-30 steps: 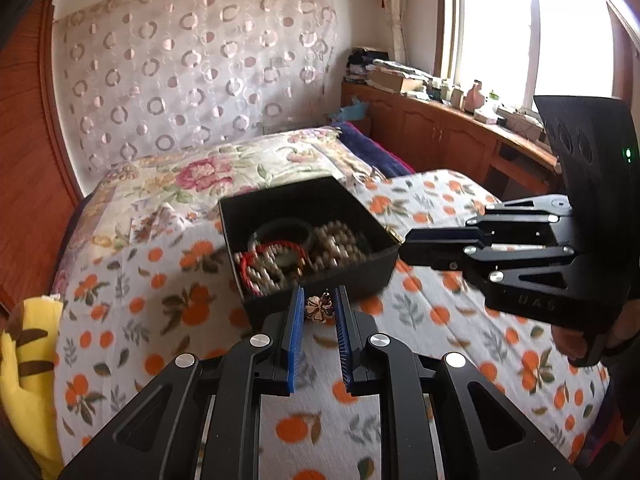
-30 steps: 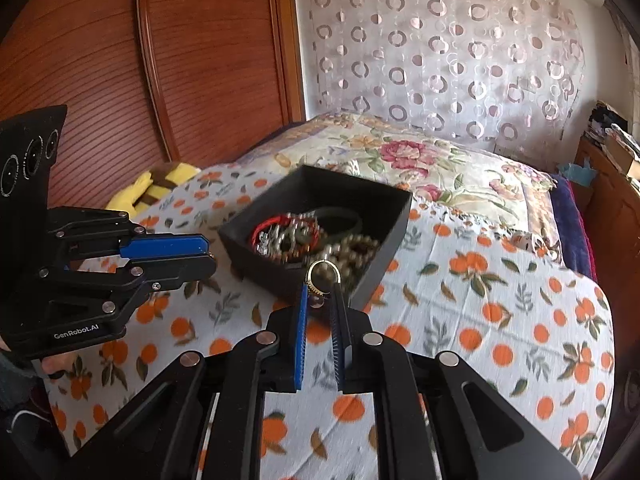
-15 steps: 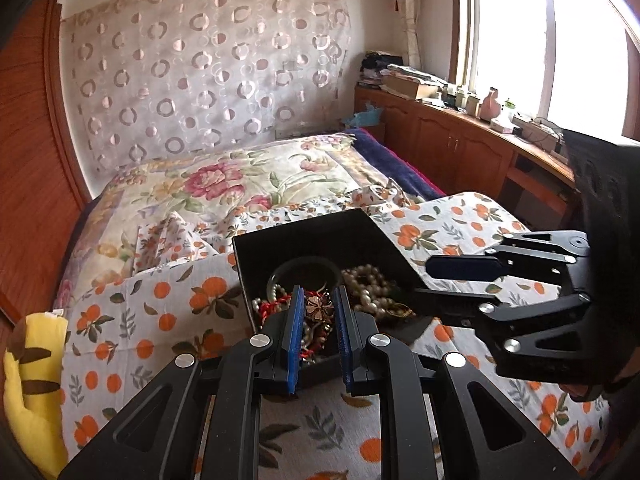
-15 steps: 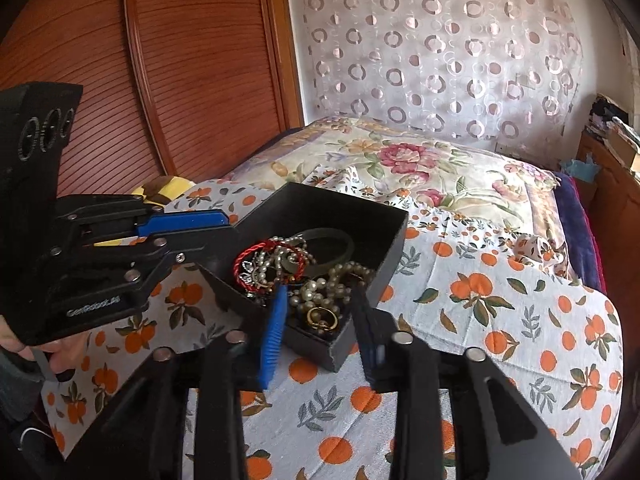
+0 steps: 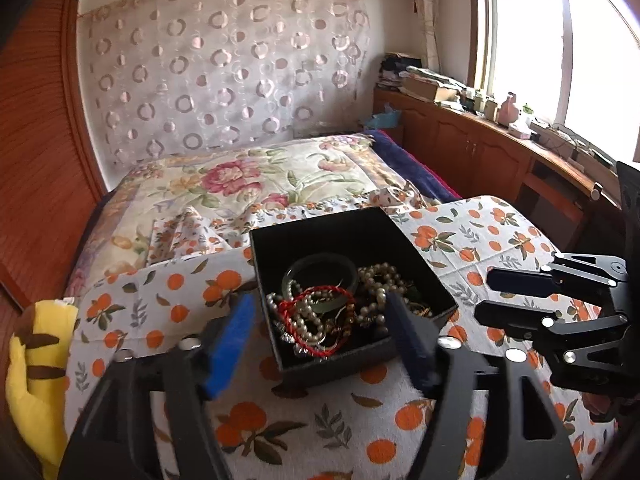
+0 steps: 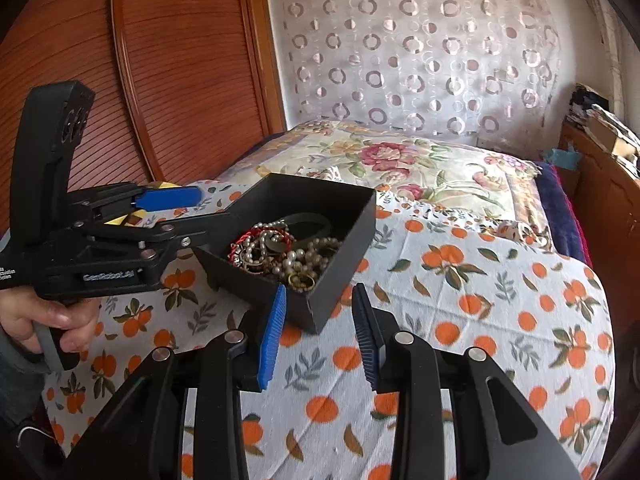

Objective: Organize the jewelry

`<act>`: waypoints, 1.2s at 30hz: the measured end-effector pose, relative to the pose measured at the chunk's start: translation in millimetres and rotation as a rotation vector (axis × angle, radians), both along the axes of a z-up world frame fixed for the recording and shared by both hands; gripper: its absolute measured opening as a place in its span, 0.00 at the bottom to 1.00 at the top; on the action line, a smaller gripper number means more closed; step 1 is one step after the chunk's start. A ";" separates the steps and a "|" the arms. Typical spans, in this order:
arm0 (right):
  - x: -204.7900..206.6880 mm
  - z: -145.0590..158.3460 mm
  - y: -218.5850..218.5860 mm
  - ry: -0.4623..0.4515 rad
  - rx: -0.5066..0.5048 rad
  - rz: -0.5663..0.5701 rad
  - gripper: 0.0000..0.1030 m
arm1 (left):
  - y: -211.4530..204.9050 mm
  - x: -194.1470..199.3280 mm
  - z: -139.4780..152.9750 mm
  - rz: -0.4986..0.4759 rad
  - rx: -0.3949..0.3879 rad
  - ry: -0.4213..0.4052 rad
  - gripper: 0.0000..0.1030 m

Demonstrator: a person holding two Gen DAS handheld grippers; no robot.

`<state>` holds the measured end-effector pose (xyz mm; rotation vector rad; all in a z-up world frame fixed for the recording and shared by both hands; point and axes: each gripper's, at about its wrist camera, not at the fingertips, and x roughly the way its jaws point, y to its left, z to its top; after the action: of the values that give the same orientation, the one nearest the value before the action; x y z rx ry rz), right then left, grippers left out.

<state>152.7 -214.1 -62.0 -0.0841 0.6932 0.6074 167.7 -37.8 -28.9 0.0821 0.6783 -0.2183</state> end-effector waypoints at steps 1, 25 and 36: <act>-3.2 2.2 -1.7 -0.008 0.001 -0.010 0.45 | 0.8 -4.3 0.8 0.007 -0.001 -0.005 0.77; -100.3 34.3 -26.5 -0.170 0.060 -0.244 0.97 | 17.3 -128.3 14.0 0.143 -0.014 -0.091 0.92; -106.6 29.0 -29.7 -0.167 0.068 -0.267 0.97 | 13.8 -130.0 8.3 0.156 -0.013 -0.095 0.92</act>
<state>46.1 -243.8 -32.9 0.0210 0.5102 0.3618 37.8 -24.0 -20.5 0.0267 0.5859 -0.0680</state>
